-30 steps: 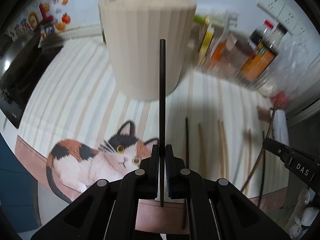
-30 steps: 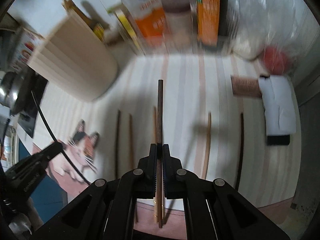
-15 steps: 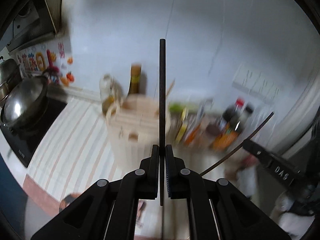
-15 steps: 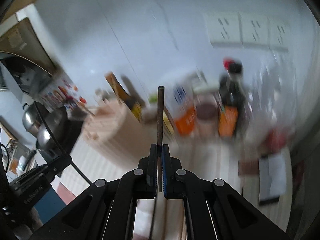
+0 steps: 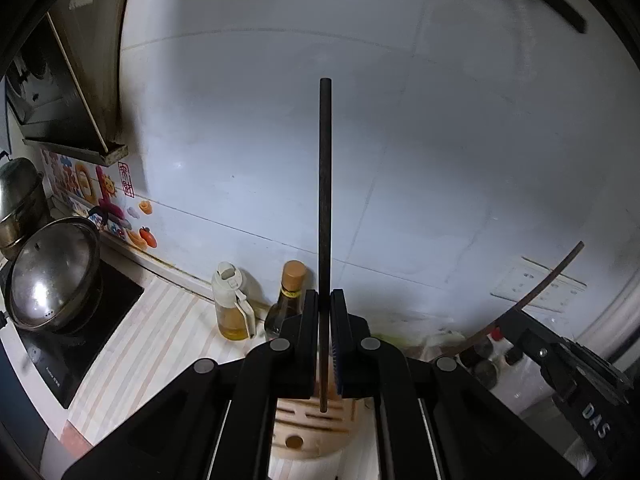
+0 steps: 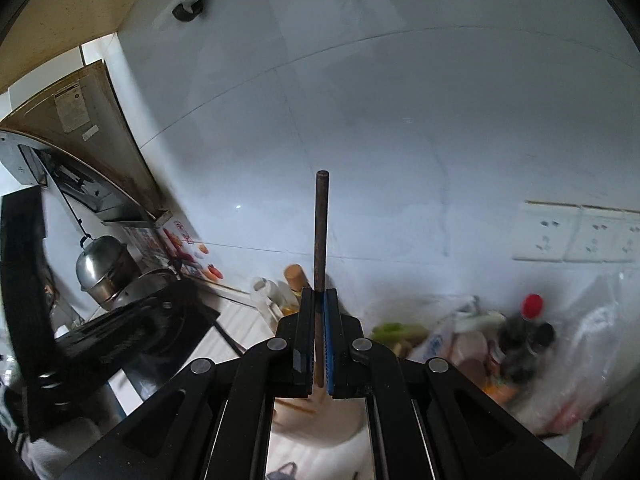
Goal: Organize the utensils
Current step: 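Lift both dark chopsticks and lower them into the beige holder, then open both tools to release the dark chopsticks and withdraw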
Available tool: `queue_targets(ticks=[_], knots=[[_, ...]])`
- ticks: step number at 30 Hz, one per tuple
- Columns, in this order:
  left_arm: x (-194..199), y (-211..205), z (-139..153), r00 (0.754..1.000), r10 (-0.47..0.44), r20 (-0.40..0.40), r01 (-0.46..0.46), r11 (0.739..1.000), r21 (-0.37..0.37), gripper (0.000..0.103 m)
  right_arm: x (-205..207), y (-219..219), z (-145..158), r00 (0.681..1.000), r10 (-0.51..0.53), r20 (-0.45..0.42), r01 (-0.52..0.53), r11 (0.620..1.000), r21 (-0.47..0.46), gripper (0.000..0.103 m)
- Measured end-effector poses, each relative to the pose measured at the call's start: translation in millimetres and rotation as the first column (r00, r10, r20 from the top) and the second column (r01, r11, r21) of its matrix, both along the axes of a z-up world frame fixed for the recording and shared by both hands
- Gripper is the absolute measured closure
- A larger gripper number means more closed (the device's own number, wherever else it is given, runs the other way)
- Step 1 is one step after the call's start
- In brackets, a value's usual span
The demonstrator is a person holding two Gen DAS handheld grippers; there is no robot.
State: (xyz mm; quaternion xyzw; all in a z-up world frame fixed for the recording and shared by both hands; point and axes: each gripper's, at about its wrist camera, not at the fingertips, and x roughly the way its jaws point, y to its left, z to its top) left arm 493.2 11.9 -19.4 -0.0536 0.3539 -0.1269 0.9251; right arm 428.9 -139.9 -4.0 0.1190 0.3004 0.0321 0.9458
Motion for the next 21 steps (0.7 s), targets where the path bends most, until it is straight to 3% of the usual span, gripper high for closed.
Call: queue_targets(ticks=[11, 21], knots=[[44, -3, -50, 0.995, 0.006, -0.096, -0.002, 0.999, 0.038, 0.1, 61, 21, -45, 0.994, 0.032, -0.104, -0.034, 0.999, -0.023, 0.099], [56, -1, -74, 0.985, -0.004, -0.173, 0.012, 0.999, 0.045, 0.1, 76, 18, -76, 0.982, 0.031, -0.186, -0.035, 0.999, -0.02, 0.099]])
